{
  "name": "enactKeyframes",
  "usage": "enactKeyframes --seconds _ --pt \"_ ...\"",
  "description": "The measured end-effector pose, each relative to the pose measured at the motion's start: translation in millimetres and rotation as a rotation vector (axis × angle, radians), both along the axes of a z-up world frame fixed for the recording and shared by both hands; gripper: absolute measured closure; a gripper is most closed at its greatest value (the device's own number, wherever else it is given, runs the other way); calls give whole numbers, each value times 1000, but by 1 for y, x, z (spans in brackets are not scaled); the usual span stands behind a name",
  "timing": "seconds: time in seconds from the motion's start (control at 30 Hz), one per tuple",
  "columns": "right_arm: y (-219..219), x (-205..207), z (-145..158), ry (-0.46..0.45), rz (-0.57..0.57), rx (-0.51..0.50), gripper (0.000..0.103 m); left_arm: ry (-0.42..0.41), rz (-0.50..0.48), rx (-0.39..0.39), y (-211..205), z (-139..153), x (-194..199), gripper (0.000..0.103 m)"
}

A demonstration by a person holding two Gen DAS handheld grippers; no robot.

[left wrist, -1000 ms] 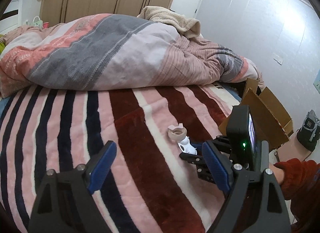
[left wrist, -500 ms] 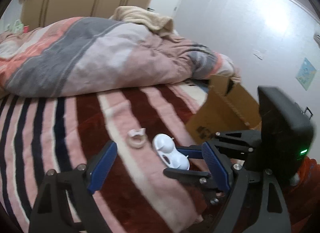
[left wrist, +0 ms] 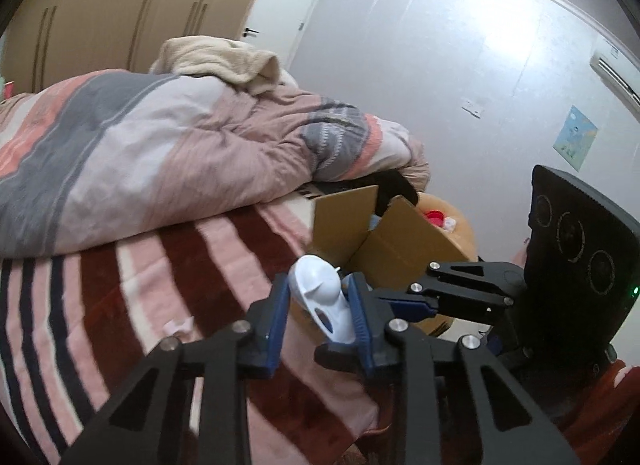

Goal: Organize rigid objects
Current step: 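Carry the lens case into the cardboard box and release it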

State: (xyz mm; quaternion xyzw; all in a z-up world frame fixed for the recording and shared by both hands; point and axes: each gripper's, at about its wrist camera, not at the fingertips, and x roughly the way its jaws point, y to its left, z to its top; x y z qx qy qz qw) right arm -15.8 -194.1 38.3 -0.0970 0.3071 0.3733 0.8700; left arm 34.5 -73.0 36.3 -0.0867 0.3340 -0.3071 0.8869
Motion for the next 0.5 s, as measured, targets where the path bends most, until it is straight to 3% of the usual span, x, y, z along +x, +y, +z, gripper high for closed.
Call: enactKeyframes --seconds 0.23,0.5 --pt "-56 17 4 34 -81 12 77 16 -83 31 -64 5 25 76" --pt "-109 38 -8 110 -152 -19 77 67 -144 82 -119 -9 51 76"
